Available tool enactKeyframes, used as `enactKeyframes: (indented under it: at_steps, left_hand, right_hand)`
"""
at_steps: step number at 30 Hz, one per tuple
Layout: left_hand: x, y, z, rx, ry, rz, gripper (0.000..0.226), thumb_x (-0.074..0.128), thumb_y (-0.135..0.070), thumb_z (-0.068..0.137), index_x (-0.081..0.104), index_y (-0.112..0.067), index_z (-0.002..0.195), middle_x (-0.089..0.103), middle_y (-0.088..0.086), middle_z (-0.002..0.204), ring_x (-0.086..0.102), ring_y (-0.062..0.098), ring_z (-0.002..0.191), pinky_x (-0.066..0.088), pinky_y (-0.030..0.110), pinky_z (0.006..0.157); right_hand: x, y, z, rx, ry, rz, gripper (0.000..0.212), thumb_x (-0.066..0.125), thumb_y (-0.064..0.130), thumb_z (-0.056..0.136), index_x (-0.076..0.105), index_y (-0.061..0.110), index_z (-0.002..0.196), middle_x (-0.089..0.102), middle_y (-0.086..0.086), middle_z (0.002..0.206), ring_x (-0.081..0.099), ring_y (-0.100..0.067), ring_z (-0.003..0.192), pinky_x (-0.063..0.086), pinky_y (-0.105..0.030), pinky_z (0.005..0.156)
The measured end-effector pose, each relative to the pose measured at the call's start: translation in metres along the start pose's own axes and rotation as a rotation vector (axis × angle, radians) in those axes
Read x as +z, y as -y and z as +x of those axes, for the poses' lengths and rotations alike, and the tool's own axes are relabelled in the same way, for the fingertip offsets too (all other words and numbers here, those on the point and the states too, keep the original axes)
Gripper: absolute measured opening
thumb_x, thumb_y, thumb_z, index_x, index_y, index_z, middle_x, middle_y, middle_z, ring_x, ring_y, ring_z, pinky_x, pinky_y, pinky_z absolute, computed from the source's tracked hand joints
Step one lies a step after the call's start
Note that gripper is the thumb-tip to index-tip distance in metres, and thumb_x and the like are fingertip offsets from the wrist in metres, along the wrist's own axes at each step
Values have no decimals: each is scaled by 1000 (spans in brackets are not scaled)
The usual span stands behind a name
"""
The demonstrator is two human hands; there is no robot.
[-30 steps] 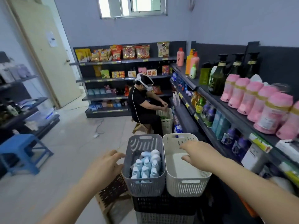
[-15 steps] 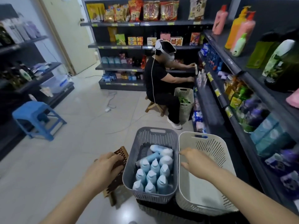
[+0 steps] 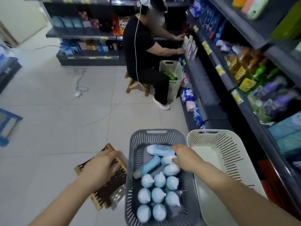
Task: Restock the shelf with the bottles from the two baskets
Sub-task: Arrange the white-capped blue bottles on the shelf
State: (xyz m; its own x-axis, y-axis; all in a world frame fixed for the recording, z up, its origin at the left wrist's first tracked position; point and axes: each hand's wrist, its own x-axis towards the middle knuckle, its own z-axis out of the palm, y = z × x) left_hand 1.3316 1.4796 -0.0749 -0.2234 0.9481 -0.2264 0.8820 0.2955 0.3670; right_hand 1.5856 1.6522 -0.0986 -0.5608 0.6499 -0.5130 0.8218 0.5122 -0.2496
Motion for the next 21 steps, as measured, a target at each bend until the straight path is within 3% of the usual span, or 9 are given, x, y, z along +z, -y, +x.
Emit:
enactKeyframes:
  at_steps: [5, 10, 15, 18, 21]
  left_hand:
    - [8, 29, 39, 16, 73, 8, 42, 53, -43, 91, 51, -29, 131, 56, -7, 120, 53, 18, 113, 48, 34, 87]
    - [27, 45, 51, -14, 99, -43, 44, 52, -44, 91, 51, -27, 131, 53, -10, 129, 49, 14, 119, 44, 29, 92]
    - [47, 49, 50, -33, 52, -97, 36, 56, -41, 91, 57, -29, 125, 57, -12, 122, 52, 13, 116, 32, 21, 76]
    - [56, 50, 49, -28, 35, -173, 41, 50, -50, 88, 60, -26, 120, 60, -10, 114, 56, 14, 107, 44, 25, 85]
    - [63, 44, 48, -15, 16, -208, 49, 40, -55, 84, 61, -25, 117, 61, -10, 111, 56, 12, 104, 47, 29, 89]
  right_hand:
    - [28, -8, 46, 74, 91, -11, 49, 53, 26, 92, 40, 10, 136, 43, -12, 136, 44, -29, 124, 36, -33, 98]
    - [60, -12, 76, 133, 208, -20, 55, 53, 32, 93, 35, 9, 139, 38, -13, 141, 42, -29, 127, 37, -36, 104]
    - [82, -19, 96, 136, 235, -3, 60, 60, 33, 88, 37, 8, 138, 38, -14, 140, 42, -32, 126, 38, -37, 103]
    - [94, -25, 100, 141, 236, 29, 56, 60, 30, 87, 40, 9, 136, 41, -14, 137, 45, -31, 123, 39, -35, 100]
    - [102, -30, 101, 131, 174, 65, 50, 60, 24, 87, 46, 9, 133, 47, -15, 131, 50, -31, 118, 42, -35, 97]
